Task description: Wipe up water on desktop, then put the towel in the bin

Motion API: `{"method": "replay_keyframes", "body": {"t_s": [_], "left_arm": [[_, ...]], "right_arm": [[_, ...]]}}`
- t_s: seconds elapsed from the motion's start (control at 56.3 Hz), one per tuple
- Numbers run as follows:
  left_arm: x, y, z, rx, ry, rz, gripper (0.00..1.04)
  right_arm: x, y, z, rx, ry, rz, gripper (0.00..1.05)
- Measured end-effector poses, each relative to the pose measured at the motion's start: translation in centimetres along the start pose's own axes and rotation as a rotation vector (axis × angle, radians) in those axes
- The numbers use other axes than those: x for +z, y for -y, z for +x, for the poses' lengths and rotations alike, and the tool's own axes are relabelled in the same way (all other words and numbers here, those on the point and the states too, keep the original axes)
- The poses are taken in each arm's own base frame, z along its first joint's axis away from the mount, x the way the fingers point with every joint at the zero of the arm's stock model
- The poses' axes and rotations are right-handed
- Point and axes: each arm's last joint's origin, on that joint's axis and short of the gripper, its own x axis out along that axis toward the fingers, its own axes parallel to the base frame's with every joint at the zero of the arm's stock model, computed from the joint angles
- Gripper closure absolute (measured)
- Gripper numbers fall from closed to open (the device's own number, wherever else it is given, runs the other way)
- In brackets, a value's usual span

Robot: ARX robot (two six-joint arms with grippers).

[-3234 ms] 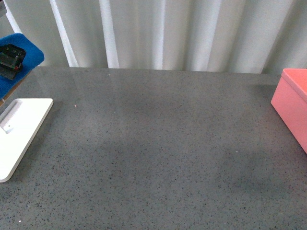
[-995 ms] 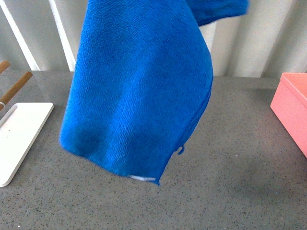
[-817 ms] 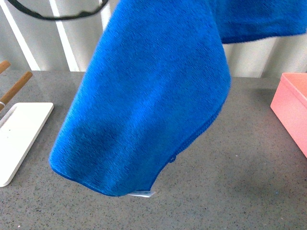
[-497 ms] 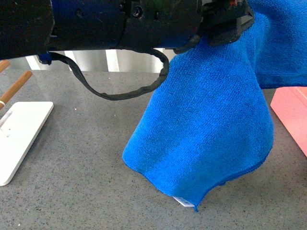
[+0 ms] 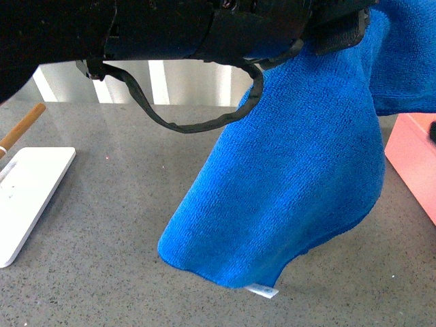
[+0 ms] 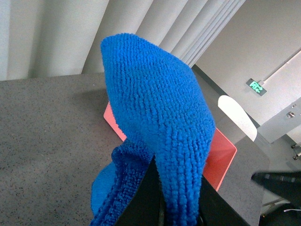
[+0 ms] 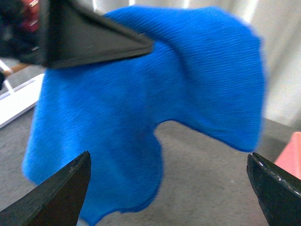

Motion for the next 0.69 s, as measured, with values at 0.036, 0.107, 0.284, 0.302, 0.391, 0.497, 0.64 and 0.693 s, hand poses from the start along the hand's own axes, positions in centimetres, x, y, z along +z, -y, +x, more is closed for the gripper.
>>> {"method": "replay_keyframes", "body": {"t_s": [0.036,0.107,0.284,0.302,0.391,0.497,0.64,0.693], "left_arm": [[0.3,0.1,0.1,0.0,0.008,-0.001,1.01],[0.6,0.2,0.2,0.003,0.012,-0.003,1.01],[0.9,0.3,0.3,0.006,0.016,-0.008,1.01],[0.9,0.3,0.3,0.005,0.016,-0.01,1.01],[1.1,0.6,0.4,-0.002,0.019,-0.016,1.01],[1.2,1.0,0.4,-0.012,0.021,-0.017,1.01],[1.1,1.2,0.5,-0.019,0.02,-0.023,1.01],[1.1,1.3,0.5,-0.021,0.019,-0.024,1.01]], "right_arm": [[-0.3,-0.7,0.3,0.025,0.004,-0.008,0.07],[-1.2,-1.7,0.9,0.056,-0.006,-0.017,0.07],[-3.2,-1.8,2.1,-0.011,-0.056,-0.03,0.07],[-3.4,-1.8,2.3,-0.019,-0.061,-0.033,0.07],[-3.9,-1.5,2.7,-0.032,-0.064,-0.043,0.07],[-4.6,-0.9,3.2,-0.028,-0.052,-0.043,0.07],[-4.9,0.4,4.5,-0.045,-0.028,-0.031,0.07],[-4.7,0.8,5.1,-0.046,-0.016,-0.032,0.07]]}}
